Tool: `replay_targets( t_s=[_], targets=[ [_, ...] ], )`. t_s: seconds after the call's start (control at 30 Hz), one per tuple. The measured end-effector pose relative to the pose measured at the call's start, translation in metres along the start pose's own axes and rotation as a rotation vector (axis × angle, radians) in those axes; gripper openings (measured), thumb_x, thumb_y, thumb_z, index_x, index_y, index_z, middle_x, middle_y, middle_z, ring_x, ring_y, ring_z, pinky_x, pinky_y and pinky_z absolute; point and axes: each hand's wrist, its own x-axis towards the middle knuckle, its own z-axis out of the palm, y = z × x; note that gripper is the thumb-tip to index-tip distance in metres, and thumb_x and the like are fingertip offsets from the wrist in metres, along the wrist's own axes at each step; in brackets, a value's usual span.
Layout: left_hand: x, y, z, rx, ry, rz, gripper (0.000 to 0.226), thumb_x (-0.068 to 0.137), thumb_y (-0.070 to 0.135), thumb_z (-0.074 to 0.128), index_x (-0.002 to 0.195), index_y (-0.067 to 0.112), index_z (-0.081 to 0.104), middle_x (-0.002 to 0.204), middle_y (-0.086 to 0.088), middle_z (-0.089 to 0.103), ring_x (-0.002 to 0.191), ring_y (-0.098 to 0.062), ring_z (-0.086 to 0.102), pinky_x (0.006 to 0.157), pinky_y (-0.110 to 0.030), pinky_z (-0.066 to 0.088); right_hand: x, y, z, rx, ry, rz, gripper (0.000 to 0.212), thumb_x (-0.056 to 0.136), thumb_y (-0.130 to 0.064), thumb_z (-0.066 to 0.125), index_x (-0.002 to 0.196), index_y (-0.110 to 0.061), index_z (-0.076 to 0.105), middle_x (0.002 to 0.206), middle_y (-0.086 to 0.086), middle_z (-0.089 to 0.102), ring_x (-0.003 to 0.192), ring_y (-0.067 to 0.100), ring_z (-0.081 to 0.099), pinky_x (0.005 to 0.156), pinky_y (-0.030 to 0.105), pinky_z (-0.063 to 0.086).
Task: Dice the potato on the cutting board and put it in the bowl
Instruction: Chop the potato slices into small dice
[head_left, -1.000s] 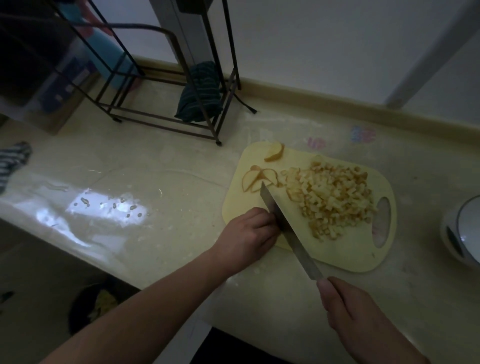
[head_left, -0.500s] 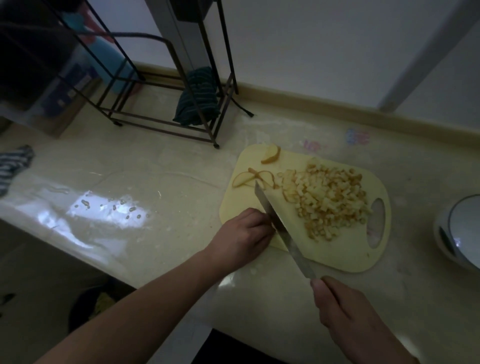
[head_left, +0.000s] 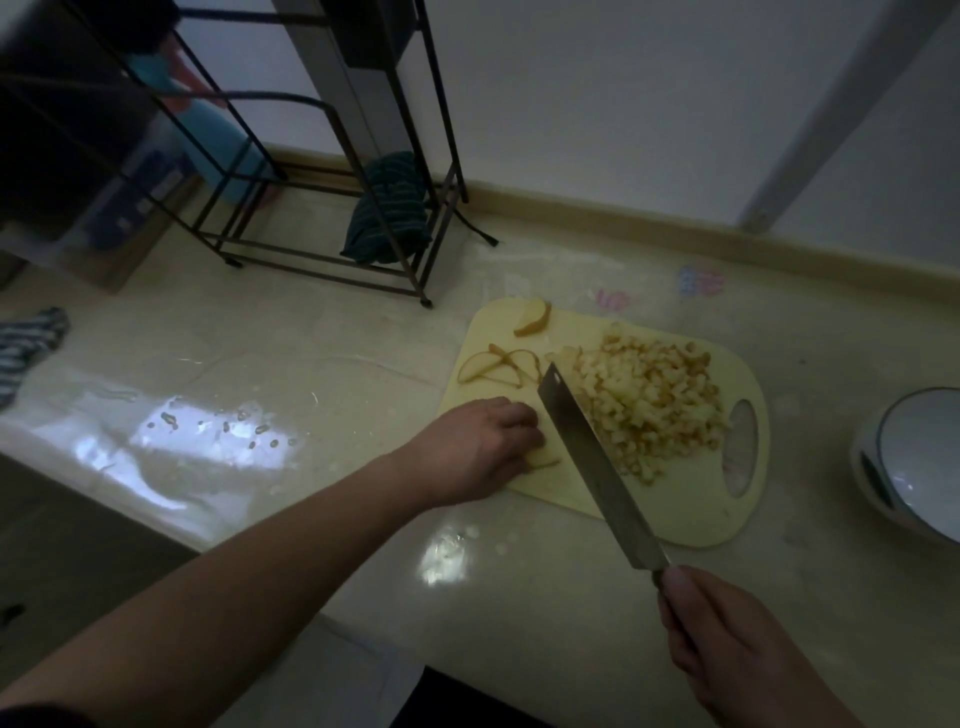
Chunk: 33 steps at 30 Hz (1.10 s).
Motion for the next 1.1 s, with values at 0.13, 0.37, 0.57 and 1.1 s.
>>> replay_targets(
  t_s=[0.13,0.37,0.57,1.1],
  targets=[
    [-0.010,0.027,0.009,-0.107,0.110,-0.406,0.038,0.090,0.031,0.070,0.120,0.008,0.067,0.116,-0.009,0.062,0.096,-0.029,0.064,0.078,-0.037,0.055,0.001,-0.001,0.008,-0.087,0.024,-0.062,0.047,0.082,-0.067,0.047,0.065,-0.023,0.053,0.045,0.001,0.048,0.040,0.007,0.041,0.047,0.021,0.033],
    [-0.002,0.055,0.025,-0.159,0.185,-0.548,0.036,0.092,0.033,0.068,0.115,0.005,0.065,0.111,-0.011,0.059,0.093,-0.030,0.062,0.077,-0.037,0.052,0.002,0.001,0.021,-0.161,0.082,-0.132,0.054,0.082,-0.073,0.037,0.073,-0.022,0.052,0.049,0.003,0.054,0.045,0.007,0.047,0.055,0.032,0.037],
    [-0.002,0.051,0.025,-0.087,0.192,-0.479,0.038,0.087,0.037,0.072,0.111,0.008,0.065,0.104,-0.009,0.059,0.085,-0.030,0.063,0.065,-0.036,0.053,0.003,0.001,0.018,-0.159,0.118,-0.135,0.056,0.080,-0.075,0.038,0.072,-0.023,0.053,0.048,-0.001,0.052,0.045,0.006,0.046,0.056,0.031,0.038],
    [-0.005,0.042,0.038,-0.020,0.346,-0.126,0.019,0.093,0.015,0.062,0.091,0.003,0.075,0.093,-0.011,0.069,0.083,-0.030,0.062,0.065,-0.038,0.052,-0.016,0.003,0.019,-0.260,0.096,-0.130,0.029,0.088,-0.050,0.046,0.065,-0.031,0.051,0.053,-0.002,0.058,0.053,0.006,0.052,0.060,0.023,0.040]
  ],
)
